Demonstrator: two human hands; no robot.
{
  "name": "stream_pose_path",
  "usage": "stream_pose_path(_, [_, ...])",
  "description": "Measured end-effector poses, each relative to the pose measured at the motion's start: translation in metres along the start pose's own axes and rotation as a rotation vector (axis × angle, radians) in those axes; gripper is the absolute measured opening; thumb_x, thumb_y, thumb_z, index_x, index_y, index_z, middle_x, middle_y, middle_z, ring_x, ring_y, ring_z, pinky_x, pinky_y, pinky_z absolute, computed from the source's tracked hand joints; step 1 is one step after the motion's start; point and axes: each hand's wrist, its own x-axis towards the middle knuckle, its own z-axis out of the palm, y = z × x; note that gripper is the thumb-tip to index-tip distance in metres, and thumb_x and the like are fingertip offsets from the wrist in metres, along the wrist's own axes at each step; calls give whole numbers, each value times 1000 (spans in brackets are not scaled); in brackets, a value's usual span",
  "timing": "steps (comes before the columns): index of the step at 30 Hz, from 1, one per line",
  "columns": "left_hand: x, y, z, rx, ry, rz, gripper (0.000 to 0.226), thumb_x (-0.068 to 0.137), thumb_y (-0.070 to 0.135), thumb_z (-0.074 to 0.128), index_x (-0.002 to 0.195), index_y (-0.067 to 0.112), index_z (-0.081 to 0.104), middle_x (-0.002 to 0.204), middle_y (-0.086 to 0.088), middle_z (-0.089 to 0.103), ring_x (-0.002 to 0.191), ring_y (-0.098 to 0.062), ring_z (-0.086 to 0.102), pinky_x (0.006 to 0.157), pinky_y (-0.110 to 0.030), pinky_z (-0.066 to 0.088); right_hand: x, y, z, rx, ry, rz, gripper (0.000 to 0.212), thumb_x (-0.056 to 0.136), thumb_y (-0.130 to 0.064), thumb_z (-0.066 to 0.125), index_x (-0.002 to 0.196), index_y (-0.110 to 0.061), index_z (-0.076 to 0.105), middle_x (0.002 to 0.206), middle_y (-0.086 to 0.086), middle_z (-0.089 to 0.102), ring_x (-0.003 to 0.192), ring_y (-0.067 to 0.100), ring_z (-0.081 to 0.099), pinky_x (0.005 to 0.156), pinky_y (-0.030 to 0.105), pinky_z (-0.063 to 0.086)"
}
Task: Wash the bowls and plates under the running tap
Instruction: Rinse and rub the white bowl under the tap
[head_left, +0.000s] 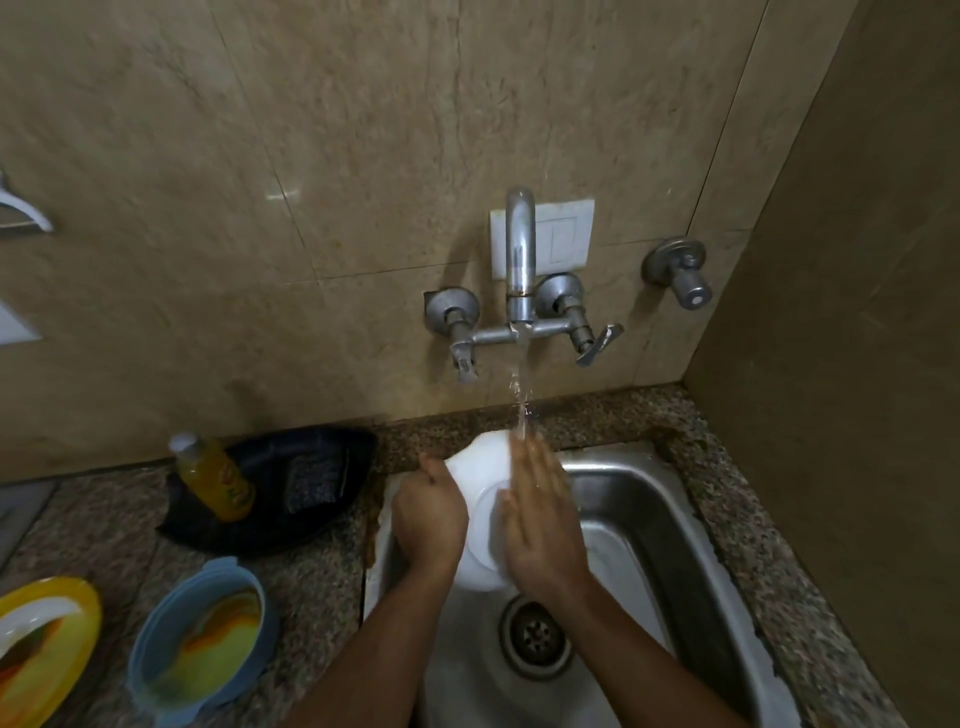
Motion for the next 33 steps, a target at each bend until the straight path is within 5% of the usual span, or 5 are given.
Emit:
stream_pose_path(9, [0,-12,3,-138,31,-138,51,105,24,31,104,-14,66,111,-32,65,104,-43,60,80,-33,40,-6,-3,11,-21,-41,-95,58,100,-35,25,155,-17,22,162,1,19,150,13,12,121,34,11])
stream_pose_path(13, [1,-16,0,-188,17,-164,49,104,26,33,109,-10,66,115,-29,64,104,-40,58,89,-36,42,0,14,6,354,0,501,51,98,-56,25,145,-40,31,150,-12,36,136,10,35,110,37,33])
stream_pose_path(17, [-1,-26,3,-267,-49,-212,44,102,28,38,112,-4,66,117,-22,65,101,-33,57,92,-35,42,30,11,0,789,194,920,35,103,-38,40,112,-13,63,104,6,63,98,23,57,78,33,45])
stream_pose_path(26, [12,19,-9,174,-264,413,58,102,49,33,89,9,73,93,-11,73,89,-30,65,78,-34,50,76,-15,-44,188,-169,411,47,104,-33,38,85,-3,68,80,11,65,79,28,62,74,37,46])
stream_pose_path(33, [13,11,-1,-176,-163,-118,47,103,32,38,109,-6,65,111,-24,66,105,-39,62,90,-40,49,32,-14,-5,-135,-103,-155,51,100,-31,32,148,-16,39,154,3,39,144,19,29,119,37,20])
